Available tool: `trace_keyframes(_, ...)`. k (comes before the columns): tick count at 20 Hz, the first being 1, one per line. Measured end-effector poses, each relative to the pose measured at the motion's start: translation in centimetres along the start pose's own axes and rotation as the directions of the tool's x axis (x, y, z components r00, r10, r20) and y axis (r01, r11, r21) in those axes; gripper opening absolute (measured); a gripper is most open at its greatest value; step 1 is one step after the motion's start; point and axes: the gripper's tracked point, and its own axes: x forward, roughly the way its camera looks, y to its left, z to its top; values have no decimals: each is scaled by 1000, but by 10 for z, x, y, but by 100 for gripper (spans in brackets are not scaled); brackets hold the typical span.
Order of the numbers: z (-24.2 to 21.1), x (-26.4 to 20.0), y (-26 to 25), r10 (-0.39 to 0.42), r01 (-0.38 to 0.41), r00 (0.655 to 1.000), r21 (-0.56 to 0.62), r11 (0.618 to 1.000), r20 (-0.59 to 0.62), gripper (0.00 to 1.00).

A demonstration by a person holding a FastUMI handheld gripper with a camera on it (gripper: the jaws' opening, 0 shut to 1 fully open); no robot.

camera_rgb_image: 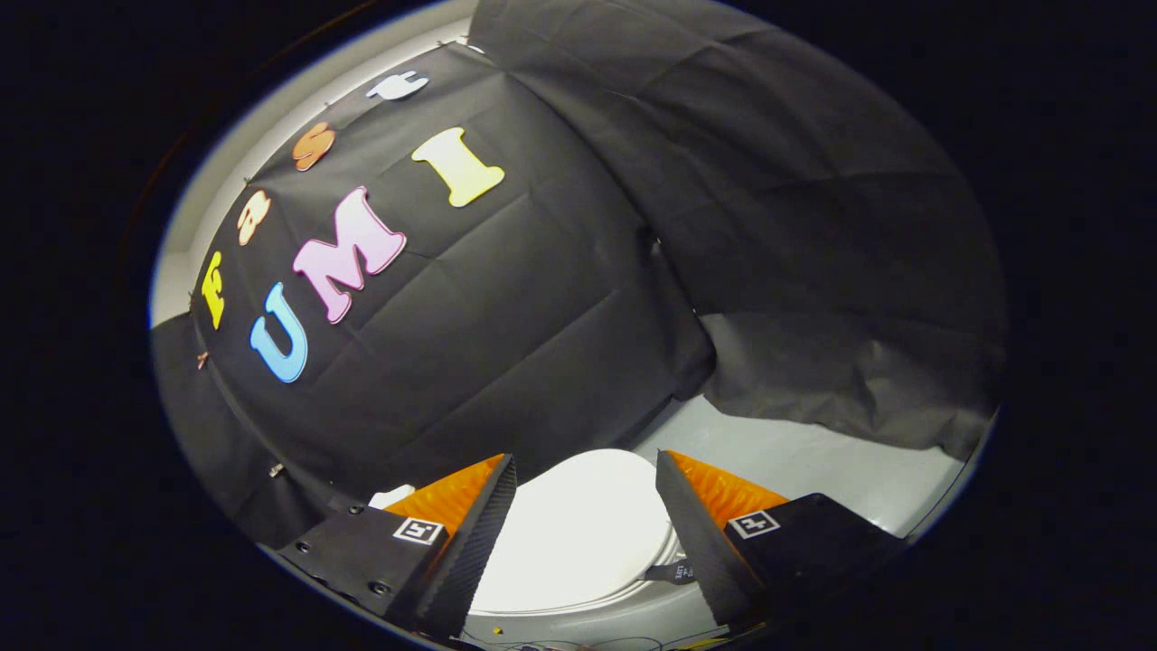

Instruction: Open the toilet lid.

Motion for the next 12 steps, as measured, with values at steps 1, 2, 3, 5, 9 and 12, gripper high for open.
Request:
trace_keyframes(1,-7,6,-13,-7,7,1000,26,1000,-17,98)
trace_keyframes(2,-14,9,-24,-16,18,999,54,998,-34,99)
trace_keyframes(3,-20,14,-35,-24,28,998,85,996,-50,98)
trace_keyframes(5,-29,18,-56,-27,39,997,166,985,-74,97)
trace_keyframes(9,-69,30,-93,-54,96,987,283,954,-152,97)
trace_keyframes(12,-108,35,-107,-63,145,968,336,931,-243,98)
